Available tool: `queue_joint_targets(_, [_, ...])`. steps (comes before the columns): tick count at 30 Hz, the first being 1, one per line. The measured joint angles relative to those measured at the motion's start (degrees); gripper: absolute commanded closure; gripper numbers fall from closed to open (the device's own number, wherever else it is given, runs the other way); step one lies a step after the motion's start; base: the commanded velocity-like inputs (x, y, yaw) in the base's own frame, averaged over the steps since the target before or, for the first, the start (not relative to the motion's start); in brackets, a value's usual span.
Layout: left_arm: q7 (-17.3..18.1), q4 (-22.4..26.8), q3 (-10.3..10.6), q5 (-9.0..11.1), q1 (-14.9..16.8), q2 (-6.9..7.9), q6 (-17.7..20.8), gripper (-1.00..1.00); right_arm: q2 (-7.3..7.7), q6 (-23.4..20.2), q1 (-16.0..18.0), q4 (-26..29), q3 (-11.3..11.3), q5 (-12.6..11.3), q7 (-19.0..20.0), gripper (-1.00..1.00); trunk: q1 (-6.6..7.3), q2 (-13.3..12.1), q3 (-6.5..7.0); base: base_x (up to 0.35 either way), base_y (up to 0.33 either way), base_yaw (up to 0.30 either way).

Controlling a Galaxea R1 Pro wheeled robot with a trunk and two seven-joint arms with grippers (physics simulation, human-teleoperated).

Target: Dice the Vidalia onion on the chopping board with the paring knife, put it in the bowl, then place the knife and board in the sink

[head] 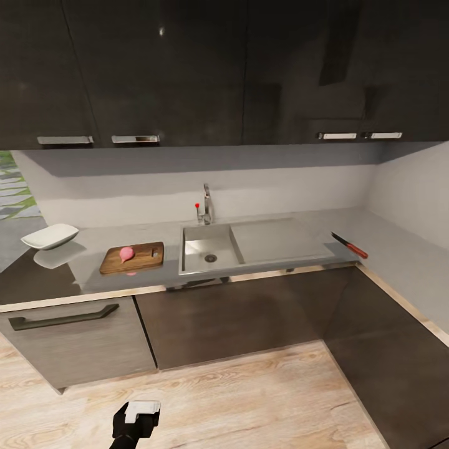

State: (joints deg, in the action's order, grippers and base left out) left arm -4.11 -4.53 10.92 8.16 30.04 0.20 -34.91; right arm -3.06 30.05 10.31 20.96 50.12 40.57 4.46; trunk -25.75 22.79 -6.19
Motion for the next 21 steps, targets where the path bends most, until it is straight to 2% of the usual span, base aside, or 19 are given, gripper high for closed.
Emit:
queue_joint_targets(11, [0.03, 0.04, 0.0, -0.02, 0.0, 0.0, 2.62, -1.0, -0.15, -0.09, 0.0, 0.17, 0.01, -0.01, -0.12, -1.0, 0.0, 0.0, 0.0, 0.0, 0.0, 0.0])
queue_joint_targets(14, [0.03, 0.05, 0.0, -0.02, 0.0, -0.03, 2.67, -1.0, -0.18, -0.45, 0.0, 1.21, 0.0, -0.15, -1.37, -1.0, 0.0, 0.0, 0.0, 0.0, 0.0, 0.0])
queue_joint_targets(17, [0.03, 0.04, 0.0, -0.02, 0.0, -0.17, 2.7, -1.0, -0.62, -2.14, 0.53, 5.6, -0.36, -0.46, -5.12, -1.0, 0.0, 0.0, 0.0, 0.0, 0.0, 0.0])
queue_joint_targets(19, [0.03, 0.05, 0.0, -0.02, 0.0, -0.21, 2.72, -1.0, -1.5, -4.91, 1.39, 9.35, -1.72, -0.47, -6.77, -1.0, 0.0, 0.0, 0.0, 0.0, 0.0, 0.0])
queue_joint_targets(21, [0.03, 0.04, 0.0, -0.02, 0.0, -0.24, 2.73, -1.0, -2.53, -9.08, 2.3, 13.43, -4.39, -0.5, -7.67, -1.0, 0.0, 0.0, 0.0, 0.0, 0.0, 0.0])
